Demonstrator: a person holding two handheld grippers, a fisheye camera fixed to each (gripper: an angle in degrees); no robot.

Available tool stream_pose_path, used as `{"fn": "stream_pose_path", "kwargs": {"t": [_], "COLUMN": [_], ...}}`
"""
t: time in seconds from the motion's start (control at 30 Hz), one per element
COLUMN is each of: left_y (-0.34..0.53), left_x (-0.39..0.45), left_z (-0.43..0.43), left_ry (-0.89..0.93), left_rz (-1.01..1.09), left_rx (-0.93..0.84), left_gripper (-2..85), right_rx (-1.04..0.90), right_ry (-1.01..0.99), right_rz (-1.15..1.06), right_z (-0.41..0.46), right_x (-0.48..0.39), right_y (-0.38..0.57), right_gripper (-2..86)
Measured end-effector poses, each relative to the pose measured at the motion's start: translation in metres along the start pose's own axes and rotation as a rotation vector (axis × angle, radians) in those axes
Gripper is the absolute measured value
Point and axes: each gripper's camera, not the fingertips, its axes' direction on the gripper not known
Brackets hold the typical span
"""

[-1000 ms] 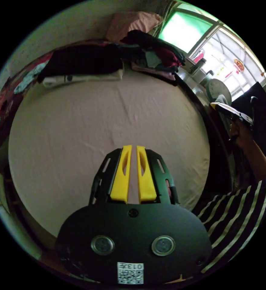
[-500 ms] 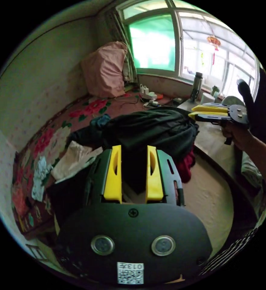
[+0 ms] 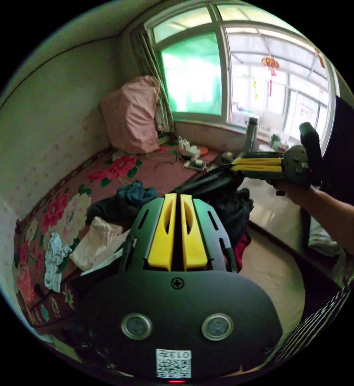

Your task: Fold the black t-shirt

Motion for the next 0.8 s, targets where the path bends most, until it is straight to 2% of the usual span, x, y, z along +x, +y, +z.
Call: {"fn": "stream_pose_path", "kwargs": {"t": [0.23,0.37,0.53,0.7,0.8], "left_y": [0.076,0.149,0.269,0.365,0.405], "left_x": [-0.013,-0.003,0.006,-0.004,-0.008], "left_z": [-0.194,-0.265,-0.32,-0.332,-0.357], "left_ry": [0.043,0.074,0.189,0.354,0.403], "left_rz": [0.071,0.15,0.159,0.044,0.031], "left_rx": [0.36,0.392,0.245,0.042,0.042], "left_gripper": [0.7,0.6,0.6,0.3,0.2], "right_rx": [0.417,0.523,0.382,0.051,0.024], "right_ry": [0.023,-0.034,-0.126,-0.39,-0.429], "right_rz": [-0.013,-0.039,-0.104,-0.011,-0.065], "right_z": [-0.166,-0.237,-0.268,-0.256,-0.271], "right_x": [-0.04,-0.102,-0.191,-0.269,-0.299], "right_y": [-0.028,-0.003,0.035,0.067,0.068], "right_gripper": [1.3,1.4,1.4,1.3,1.3]}}
